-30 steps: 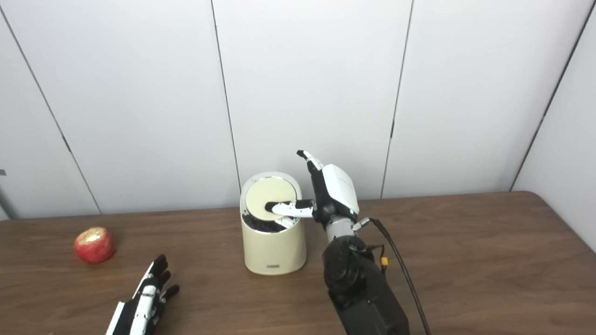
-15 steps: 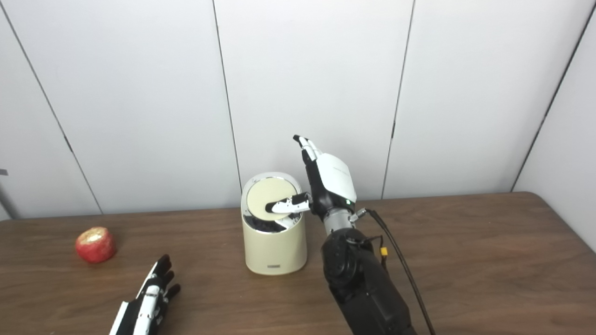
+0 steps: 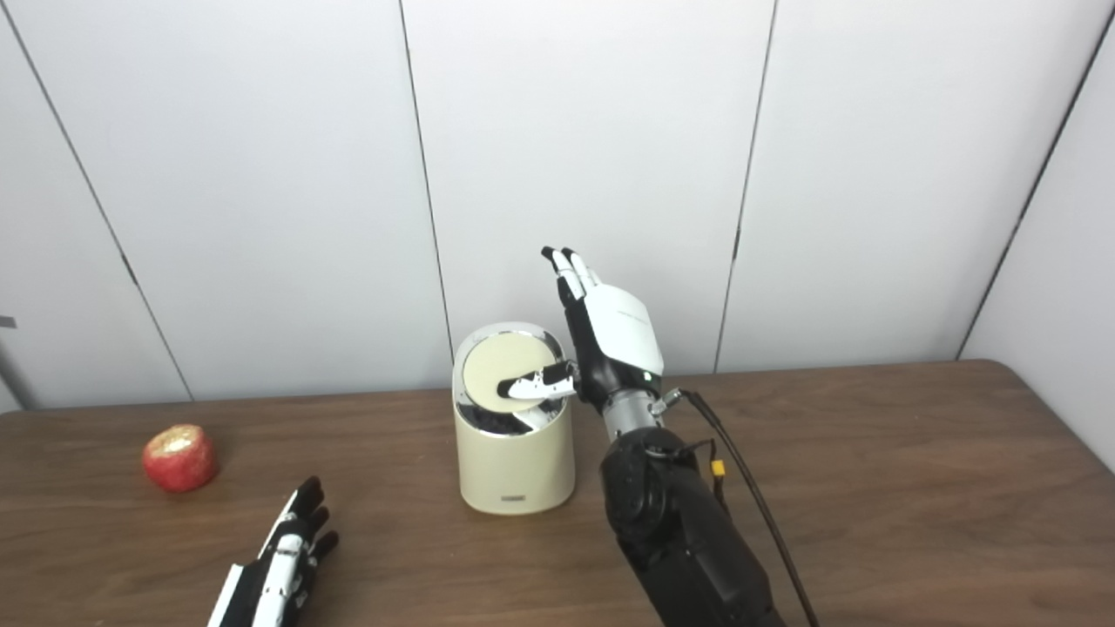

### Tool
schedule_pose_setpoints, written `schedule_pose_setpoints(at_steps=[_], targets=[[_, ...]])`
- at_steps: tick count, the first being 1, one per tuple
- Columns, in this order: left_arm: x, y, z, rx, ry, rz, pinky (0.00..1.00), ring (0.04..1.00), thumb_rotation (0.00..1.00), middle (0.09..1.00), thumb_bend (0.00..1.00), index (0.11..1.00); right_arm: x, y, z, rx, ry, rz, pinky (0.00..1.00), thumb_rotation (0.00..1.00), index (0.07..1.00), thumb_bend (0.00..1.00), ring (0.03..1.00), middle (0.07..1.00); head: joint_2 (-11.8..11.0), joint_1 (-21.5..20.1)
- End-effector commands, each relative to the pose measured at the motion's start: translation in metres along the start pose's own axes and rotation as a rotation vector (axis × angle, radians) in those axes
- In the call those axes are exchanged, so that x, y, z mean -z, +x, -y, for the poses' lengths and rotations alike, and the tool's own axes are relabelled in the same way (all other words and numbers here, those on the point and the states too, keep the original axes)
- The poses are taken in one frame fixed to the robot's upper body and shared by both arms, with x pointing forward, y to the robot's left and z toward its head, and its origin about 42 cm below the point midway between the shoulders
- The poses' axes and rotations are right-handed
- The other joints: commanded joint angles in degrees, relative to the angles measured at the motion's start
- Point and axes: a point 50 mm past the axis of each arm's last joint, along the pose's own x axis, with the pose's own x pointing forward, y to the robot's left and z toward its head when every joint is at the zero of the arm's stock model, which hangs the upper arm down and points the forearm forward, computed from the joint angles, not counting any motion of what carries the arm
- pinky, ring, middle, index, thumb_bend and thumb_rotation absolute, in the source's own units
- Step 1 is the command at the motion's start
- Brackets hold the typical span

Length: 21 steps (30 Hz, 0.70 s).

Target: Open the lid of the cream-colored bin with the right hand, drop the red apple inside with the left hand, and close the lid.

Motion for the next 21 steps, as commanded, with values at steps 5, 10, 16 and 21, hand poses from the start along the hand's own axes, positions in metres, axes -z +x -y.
schedule_pose_setpoints(at_steps=[5, 10, 16, 21], targets=[[-0.003, 0.002, 0.001, 0.013, 0.014, 0.013, 1.0, 1.0, 0.9, 1.0, 0.24, 1.0, 0.001, 0.003, 0.015, 0.016, 0.071, -0.036, 0.81, 0.32, 0.961, 0.8, 0.942, 0.972, -0.13, -0.24], [-0.003, 0.003, -0.001, 0.015, 0.017, 0.01, 1.0, 1.0, 0.9, 1.0, 0.25, 1.0, -0.009, 0.001, 0.026, 0.006, 0.124, -0.027, 0.8, 0.93, 0.956, 0.81, 0.929, 0.961, -0.39, -0.55], [-0.002, 0.004, -0.002, 0.019, 0.018, 0.004, 1.0, 1.0, 0.9, 1.0, 0.25, 1.0, -0.011, -0.006, 0.033, 0.001, 0.171, -0.002, 0.82, 1.0, 0.956, 0.83, 0.93, 0.953, -0.72, -0.78], [-0.001, 0.004, -0.002, 0.02, 0.017, 0.003, 1.0, 1.0, 0.9, 1.0, 0.24, 1.0, -0.009, -0.011, 0.037, 0.003, 0.184, 0.008, 0.83, 1.0, 0.957, 0.88, 0.928, 0.955, -0.78, -0.78]])
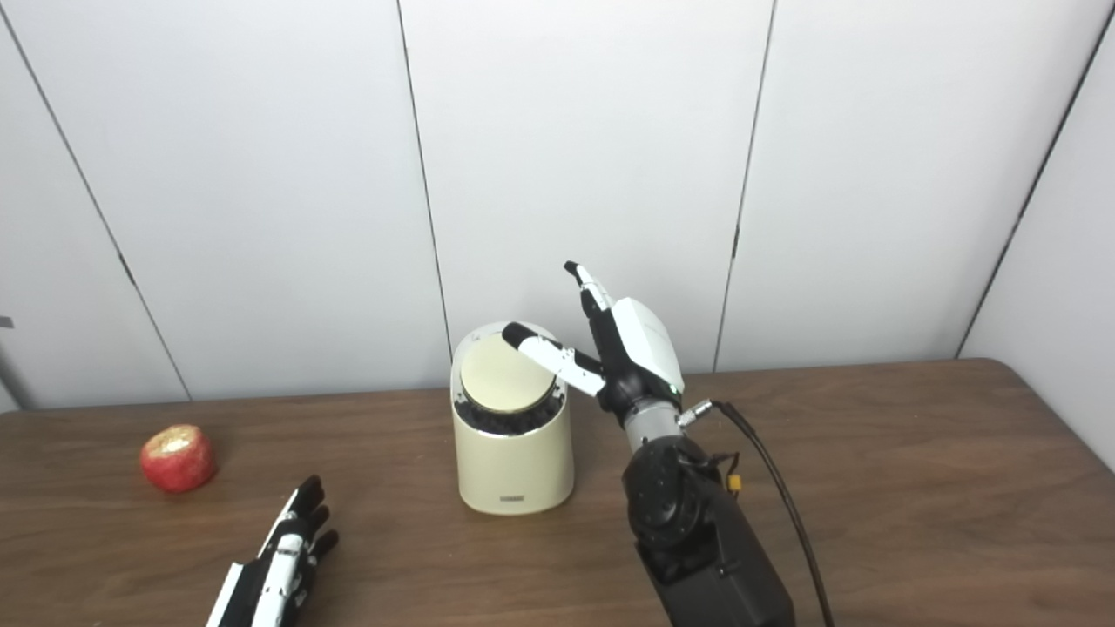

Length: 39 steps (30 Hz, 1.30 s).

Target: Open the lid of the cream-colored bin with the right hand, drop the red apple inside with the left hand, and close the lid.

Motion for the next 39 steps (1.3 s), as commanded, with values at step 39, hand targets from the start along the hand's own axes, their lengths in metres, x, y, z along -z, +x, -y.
schedule_pose_setpoints(at_steps=[39], targets=[[-0.004, 0.001, -0.008, 0.003, 0.015, 0.013, 1.0, 0.999, 0.88, 1.0, 0.24, 1.0, 0.078, -0.136, -0.009, 0.16, 0.243, 0.118, 0.81, 0.79, 0.878, 0.6, 0.89, 0.907, 0.14, -0.21]])
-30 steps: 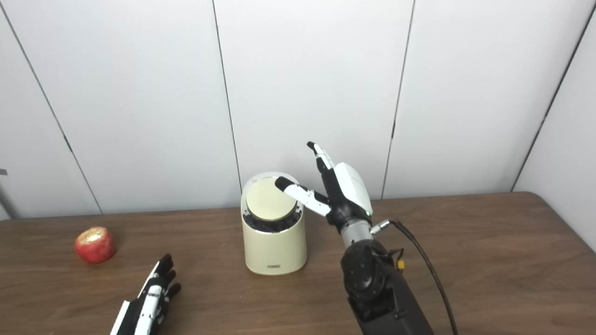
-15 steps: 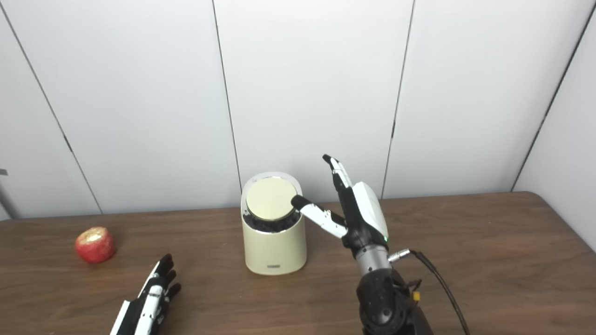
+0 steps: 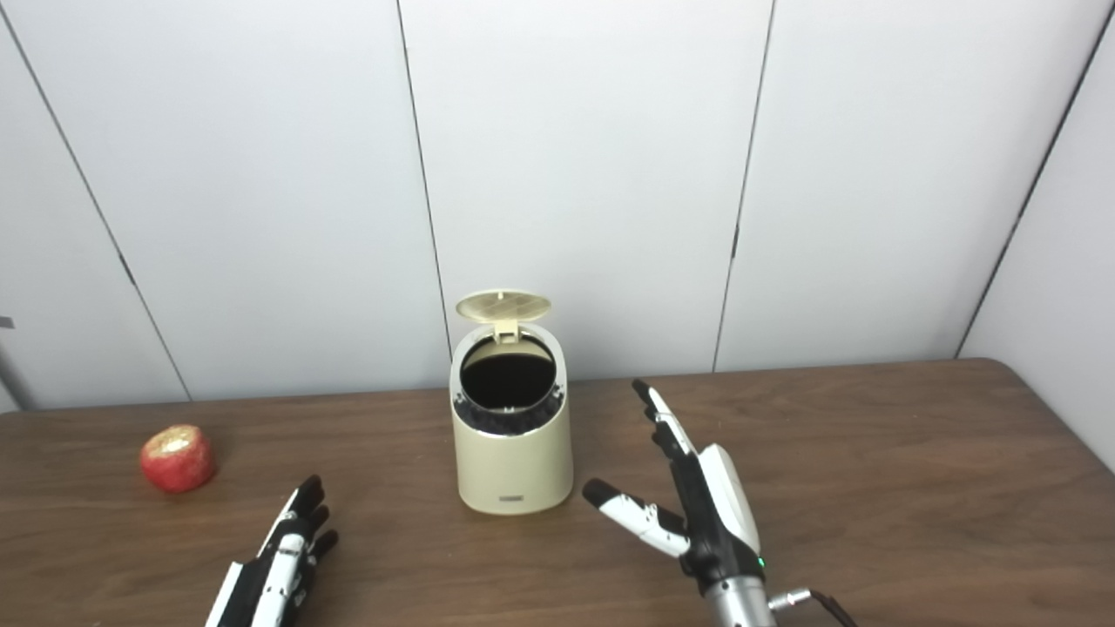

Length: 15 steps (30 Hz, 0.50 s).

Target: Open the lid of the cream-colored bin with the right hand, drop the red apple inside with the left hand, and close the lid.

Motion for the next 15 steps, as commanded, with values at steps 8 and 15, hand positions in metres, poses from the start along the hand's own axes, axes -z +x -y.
schedule_pose_setpoints(at_steps=[8, 15], targets=[[-0.007, -0.003, -0.007, 0.006, 0.019, 0.012, 0.99, 0.994, 0.88, 0.997, 0.24, 1.0, -0.001, -0.019, -0.007, 0.061, 0.1, 0.041, 0.76, 0.58, 0.836, 0.5, 0.858, 0.88, 0.52, -0.37], [-0.009, -0.005, -0.005, 0.005, 0.014, 0.015, 0.99, 0.992, 0.87, 0.994, 0.22, 0.99, 0.007, -0.02, -0.002, 0.076, 0.096, 0.047, 0.76, 0.52, 0.829, 0.41, 0.853, 0.872, 0.93, -0.15]])
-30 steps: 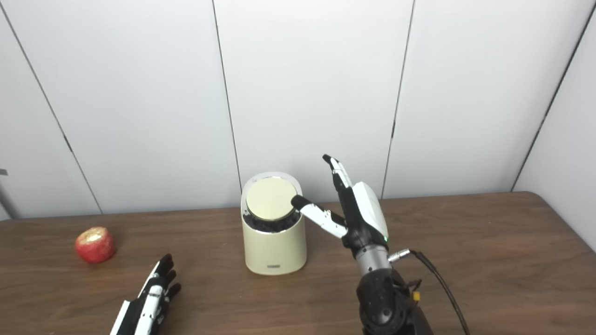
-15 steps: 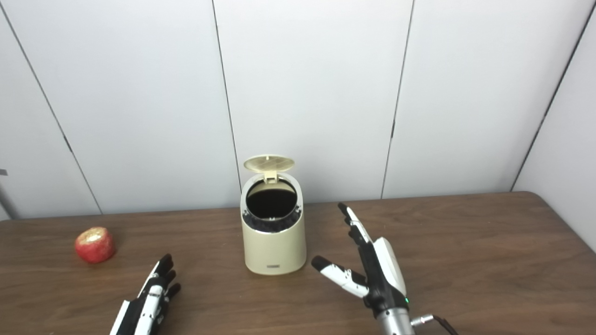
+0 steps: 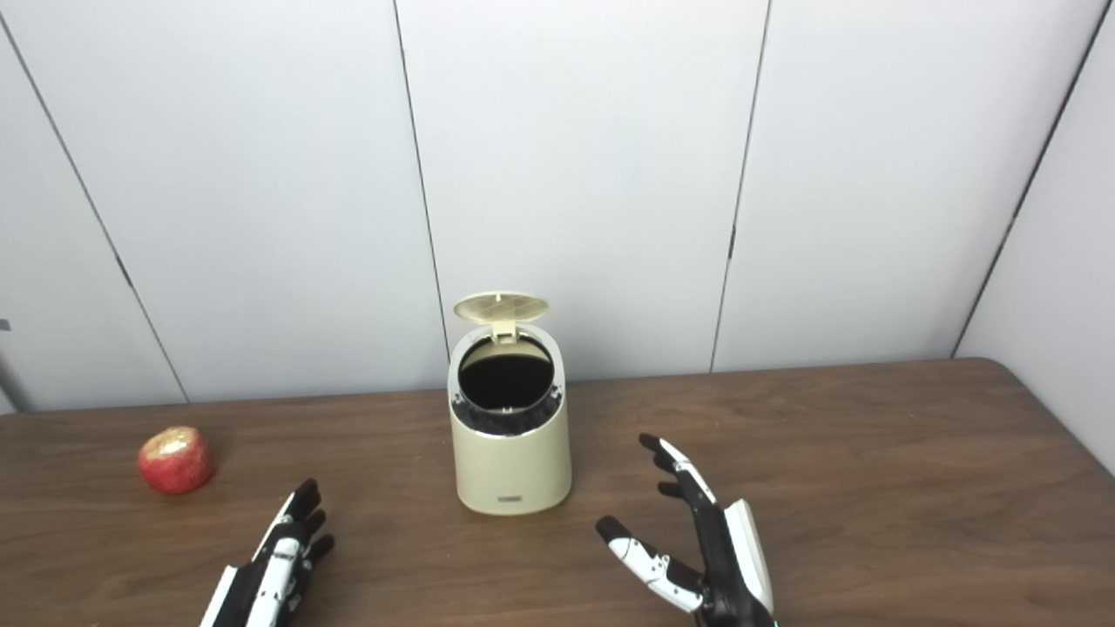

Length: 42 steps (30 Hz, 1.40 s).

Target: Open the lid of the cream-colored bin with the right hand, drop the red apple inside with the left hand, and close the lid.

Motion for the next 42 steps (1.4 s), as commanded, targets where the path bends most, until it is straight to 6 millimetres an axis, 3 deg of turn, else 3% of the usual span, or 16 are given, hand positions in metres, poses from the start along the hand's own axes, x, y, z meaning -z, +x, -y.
schedule_pose_setpoints(at_steps=[1, 4, 8, 11, 13, 16, 19, 26, 28, 30, 34, 37, 39, 41, 42], targets=[[-0.007, 0.001, 0.0, 0.0, 0.003, 0.021, 0.99, 0.991, 0.86, 0.993, 0.22, 0.989, -0.004, 0.008, 0.008, 0.04, -0.006, 0.067, 0.76, 0.53, 0.828, 0.39, 0.852, 0.871, 0.04, 0.2], [-0.007, 0.002, 0.002, -0.013, -0.004, 0.039, 0.98, 0.982, 0.87, 0.982, 0.18, 0.978, -0.001, 0.008, 0.009, 0.06, -0.038, 0.059, 0.75, 0.63, 0.804, 0.29, 0.832, 0.841, -0.09, 0.56], [-0.007, 0.004, 0.002, -0.039, 0.024, 0.068, 0.93, 0.949, 0.84, 0.954, 0.17, 0.952, 0.0, 0.004, 0.009, 0.063, -0.032, 0.04, 0.71, 0.65, 0.78, 0.25, 0.8, 0.811, -0.4, 1.05], [-0.014, 0.004, 0.0, -0.055, 0.093, 0.087, 0.89, 0.935, 0.64, 0.94, 0.22, 0.939, 0.002, 0.001, 0.009, 0.057, -0.022, 0.024, 0.71, 0.64, 0.77, 0.23, 0.793, 0.803, -0.6, 1.0], [-0.026, 0.002, -0.003, -0.082, 0.187, 0.142, 0.85, 0.908, 0.4, 0.909, 0.35, 0.908, 0.005, -0.001, 0.01, 0.058, -0.013, 0.009, 0.73, 0.6, 0.776, 0.23, 0.808, 0.809, -0.59, 0.88], [-0.049, -0.001, -0.009, -0.137, 0.296, 0.267, 0.77, 0.856, 0.25, 0.86, 0.53, 0.856, 0.007, -0.002, 0.01, 0.061, -0.002, -0.006, 0.74, 0.58, 0.793, 0.25, 0.813, 0.814, -0.64, 0.9], [-0.084, -0.005, -0.022, -0.212, 0.378, 0.434, 0.68, 0.791, 0.24, 0.817, 0.64, 0.807, 0.01, -0.002, 0.011, 0.049, -0.017, -0.008, 0.73, 0.59, 0.796, 0.24, 0.806, 0.811, -0.6, 1.09], [-0.135, -0.006, -0.062, -0.366, 0.499, 0.629, 0.78, 0.857, 0.24, 0.857, 0.8, 0.852, 0.012, -0.004, 0.013, 0.041, -0.027, -0.01, 0.72, 0.62, 0.795, 0.25, 0.804, 0.812, -0.41, 1.86], [-0.14, -0.001, -0.072, -0.391, 0.527, 0.645, 0.8, 0.891, 0.26, 0.891, 0.82, 0.883, 0.013, -0.004, 0.013, 0.039, -0.029, -0.011, 0.73, 0.61, 0.797, 0.24, 0.808, 0.813, -0.39, 1.99], [-0.146, 0.006, -0.082, -0.441, 0.574, 0.633, 0.89, 0.942, 0.32, 0.928, 0.84, 0.917, 0.014, -0.004, 0.013, 0.037, -0.032, -0.011, 0.73, 0.58, 0.798, 0.24, 0.808, 0.812, -0.39, 1.99], [-0.151, 0.021, -0.098, -0.539, 0.629, 0.559, 0.97, 0.985, 0.44, 0.975, 0.95, 0.967, 0.015, -0.003, 0.013, 0.031, -0.037, -0.009, 0.72, 0.58, 0.798, 0.23, 0.799, 0.809, -0.49, 2.58], [-0.15, 0.033, -0.105, -0.562, 0.616, 0.483, 1.0, 0.999, 0.44, 0.998, 0.99, 0.994, 0.015, -0.003, 0.014, 0.03, -0.036, -0.009, 0.71, 0.59, 0.795, 0.23, 0.796, 0.807, -0.57, 3.25], [-0.148, 0.041, -0.109, -0.564, 0.609, 0.433, 1.0, 1.0, 0.43, 1.0, 1.0, 0.999, 0.016, -0.003, 0.015, 0.033, -0.031, -0.01, 0.71, 0.59, 0.794, 0.23, 0.797, 0.806, -0.65, 4.28], [-0.144, 0.05, -0.112, -0.564, 0.613, 0.375, 0.9, 0.987, 0.42, 1.0, 1.0, 1.0, 0.02, -0.003, 0.019, 0.038, -0.028, -0.013, 0.73, 0.57, 0.79, 0.24, 0.809, 0.81, -0.86, 6.25], [-0.141, 0.055, -0.113, -0.564, 0.619, 0.346, 0.79, 0.94, 0.41, 0.988, 1.0, 1.0, 0.022, -0.003, 0.021, 0.039, -0.028, -0.014, 0.74, 0.57, 0.79, 0.24, 0.812, 0.811, -0.99, 6.94]])
